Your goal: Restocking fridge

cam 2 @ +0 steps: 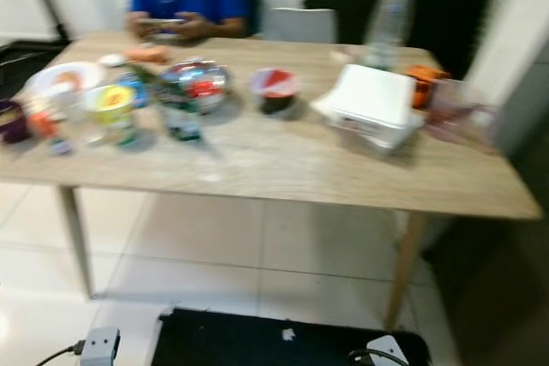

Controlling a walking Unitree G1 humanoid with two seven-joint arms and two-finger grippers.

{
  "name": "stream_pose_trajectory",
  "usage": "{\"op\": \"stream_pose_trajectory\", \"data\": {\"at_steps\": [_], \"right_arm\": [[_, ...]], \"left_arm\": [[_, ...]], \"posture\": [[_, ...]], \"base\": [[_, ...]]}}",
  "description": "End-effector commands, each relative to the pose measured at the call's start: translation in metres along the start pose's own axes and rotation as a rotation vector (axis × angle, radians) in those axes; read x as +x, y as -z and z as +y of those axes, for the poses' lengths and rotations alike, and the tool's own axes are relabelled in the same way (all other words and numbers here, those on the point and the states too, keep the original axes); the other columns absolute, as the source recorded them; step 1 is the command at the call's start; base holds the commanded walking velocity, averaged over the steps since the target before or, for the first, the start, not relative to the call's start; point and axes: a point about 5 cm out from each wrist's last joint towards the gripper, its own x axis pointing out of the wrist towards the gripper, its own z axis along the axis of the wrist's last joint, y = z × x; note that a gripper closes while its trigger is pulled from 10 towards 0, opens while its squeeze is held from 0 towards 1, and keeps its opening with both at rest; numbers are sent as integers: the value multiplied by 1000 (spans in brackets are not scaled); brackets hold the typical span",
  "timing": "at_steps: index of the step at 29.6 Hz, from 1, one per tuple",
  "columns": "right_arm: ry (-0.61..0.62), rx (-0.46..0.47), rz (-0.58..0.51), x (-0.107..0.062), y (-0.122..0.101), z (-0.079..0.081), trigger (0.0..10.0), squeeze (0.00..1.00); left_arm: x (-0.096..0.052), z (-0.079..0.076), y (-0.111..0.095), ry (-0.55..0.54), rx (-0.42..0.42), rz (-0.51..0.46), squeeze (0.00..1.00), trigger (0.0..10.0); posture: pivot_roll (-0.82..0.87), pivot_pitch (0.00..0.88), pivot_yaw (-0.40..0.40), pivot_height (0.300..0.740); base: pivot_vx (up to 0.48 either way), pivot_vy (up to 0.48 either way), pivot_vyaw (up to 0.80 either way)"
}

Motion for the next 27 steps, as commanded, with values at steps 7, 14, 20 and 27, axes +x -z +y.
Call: {"op": "stream_pose_trajectory", "data": {"at_steps": [7,14,20,27], "right_arm": [[-11,-11,46,-3,20,6,10000,0],[-3,8,68,-5,31,10,10000,0],[-9,8,68,-5,31,16,10000,0],[2,-3,48,-3,25,19,10000,0]], "left_arm": [[1,-9,3,33,40,21,0,10000],[0,-6,7,37,66,41,0,10000],[0,-2,4,26,76,36,0,10000],[-1,2,3,14,71,31,0,10000]], "posture": [[-45,71,8,740],[-54,64,39,740],[-42,61,40,740],[-23,36,45,740]], "base": [[0,0,788],[0,0,783],[0,0,781],[0,0,549]]}}
